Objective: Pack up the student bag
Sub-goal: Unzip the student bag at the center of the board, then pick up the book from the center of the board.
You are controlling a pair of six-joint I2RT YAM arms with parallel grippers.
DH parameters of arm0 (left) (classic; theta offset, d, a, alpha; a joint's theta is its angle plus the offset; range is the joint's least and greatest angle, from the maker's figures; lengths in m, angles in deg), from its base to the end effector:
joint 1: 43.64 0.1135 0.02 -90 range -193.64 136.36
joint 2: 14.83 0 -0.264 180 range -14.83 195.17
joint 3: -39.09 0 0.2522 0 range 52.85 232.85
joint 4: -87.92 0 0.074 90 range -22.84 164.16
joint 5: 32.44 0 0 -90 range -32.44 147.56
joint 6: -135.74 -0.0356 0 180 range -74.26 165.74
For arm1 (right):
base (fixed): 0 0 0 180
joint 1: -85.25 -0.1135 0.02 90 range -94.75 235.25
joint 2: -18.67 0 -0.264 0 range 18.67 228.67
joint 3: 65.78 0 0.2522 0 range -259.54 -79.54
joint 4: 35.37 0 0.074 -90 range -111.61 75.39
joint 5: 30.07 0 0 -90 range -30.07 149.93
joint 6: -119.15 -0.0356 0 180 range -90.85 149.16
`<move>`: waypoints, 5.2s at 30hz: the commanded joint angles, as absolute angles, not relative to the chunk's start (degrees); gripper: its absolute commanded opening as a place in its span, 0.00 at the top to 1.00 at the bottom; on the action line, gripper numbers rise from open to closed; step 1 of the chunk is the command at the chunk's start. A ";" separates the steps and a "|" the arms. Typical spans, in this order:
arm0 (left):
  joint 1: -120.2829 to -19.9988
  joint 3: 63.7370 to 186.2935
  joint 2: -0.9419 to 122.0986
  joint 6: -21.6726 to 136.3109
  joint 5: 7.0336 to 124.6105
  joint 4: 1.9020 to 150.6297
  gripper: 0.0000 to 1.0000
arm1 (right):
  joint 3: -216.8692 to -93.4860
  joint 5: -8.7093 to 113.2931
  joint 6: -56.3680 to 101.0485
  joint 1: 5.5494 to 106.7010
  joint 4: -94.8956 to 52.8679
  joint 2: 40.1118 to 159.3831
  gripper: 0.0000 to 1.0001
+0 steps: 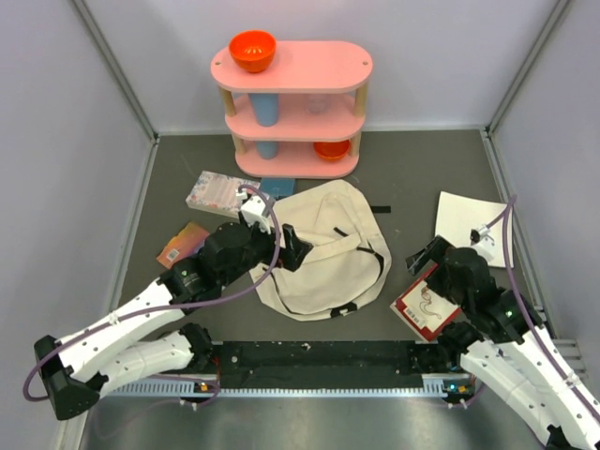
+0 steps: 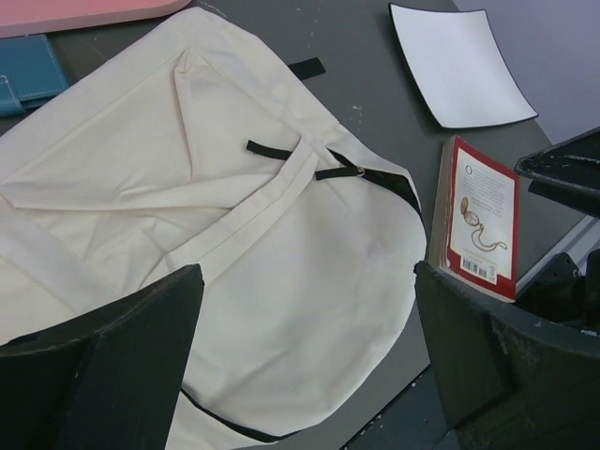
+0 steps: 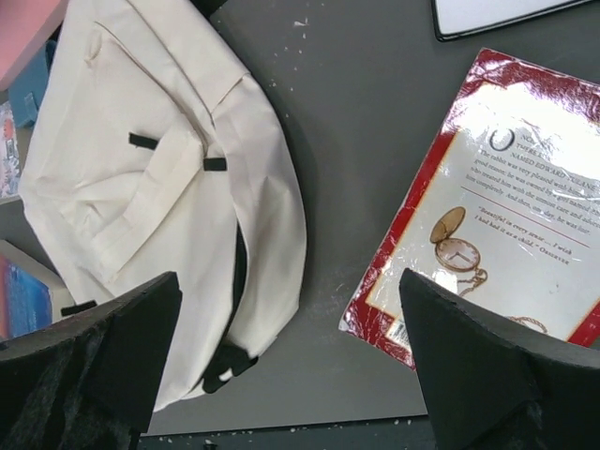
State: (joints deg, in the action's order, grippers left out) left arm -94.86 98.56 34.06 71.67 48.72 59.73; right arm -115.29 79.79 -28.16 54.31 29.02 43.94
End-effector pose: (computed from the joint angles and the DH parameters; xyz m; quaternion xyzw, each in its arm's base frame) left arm 0.1285 -0.1512 0.3257 0.1317 0.7951 -0.3185 0.4991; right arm 0.0863 0.0376 0.2604 0.2745 0.8532 0.1768 0.4069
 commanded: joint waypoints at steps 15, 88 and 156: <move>-94.35 127.97 72.33 66.74 80.22 69.33 0.01 | -117.52 89.03 -36.15 68.18 40.80 51.44 0.01; -97.34 154.28 118.77 78.61 98.25 66.87 0.11 | -98.79 51.94 -17.51 97.56 13.11 60.50 0.18; -89.79 146.55 94.62 83.01 102.91 80.83 1.00 | -116.54 39.91 -12.69 97.56 14.34 54.35 0.06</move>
